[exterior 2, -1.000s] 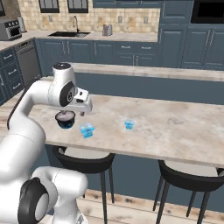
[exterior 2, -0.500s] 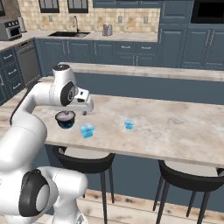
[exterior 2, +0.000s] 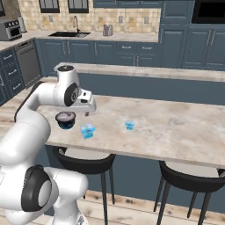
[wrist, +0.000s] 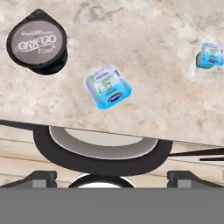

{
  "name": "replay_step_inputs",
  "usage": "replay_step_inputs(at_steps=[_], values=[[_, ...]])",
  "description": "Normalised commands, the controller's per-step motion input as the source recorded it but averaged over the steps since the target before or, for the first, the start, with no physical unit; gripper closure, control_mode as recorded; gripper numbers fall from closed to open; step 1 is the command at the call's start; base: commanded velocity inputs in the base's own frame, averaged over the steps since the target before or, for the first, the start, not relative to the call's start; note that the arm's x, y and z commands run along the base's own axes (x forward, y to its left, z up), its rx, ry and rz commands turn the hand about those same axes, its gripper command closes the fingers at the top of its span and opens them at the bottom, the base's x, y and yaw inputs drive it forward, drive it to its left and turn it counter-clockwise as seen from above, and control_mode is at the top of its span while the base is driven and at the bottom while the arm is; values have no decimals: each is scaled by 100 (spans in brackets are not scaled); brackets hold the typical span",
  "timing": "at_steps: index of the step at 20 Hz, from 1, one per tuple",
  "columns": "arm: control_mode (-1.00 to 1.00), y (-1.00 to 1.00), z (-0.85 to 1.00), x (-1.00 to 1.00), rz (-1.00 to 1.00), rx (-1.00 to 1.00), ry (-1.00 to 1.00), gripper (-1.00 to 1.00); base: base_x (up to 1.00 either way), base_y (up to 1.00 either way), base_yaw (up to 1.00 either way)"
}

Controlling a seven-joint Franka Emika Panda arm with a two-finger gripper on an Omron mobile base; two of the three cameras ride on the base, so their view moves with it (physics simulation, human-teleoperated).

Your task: Stack the yogurt containers by placing the smaller containers on top of the larger containers.

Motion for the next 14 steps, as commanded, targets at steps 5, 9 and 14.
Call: replay_step_inputs(at_steps=[5,9,14], values=[[-100,-1,-14,8,3,0,0,-100,0,0,0],[-100,0,-17,11,7,-3,0,-100,0,0,0],[-100,-1,-9,10,14,0,0,-100,0,0,0]])
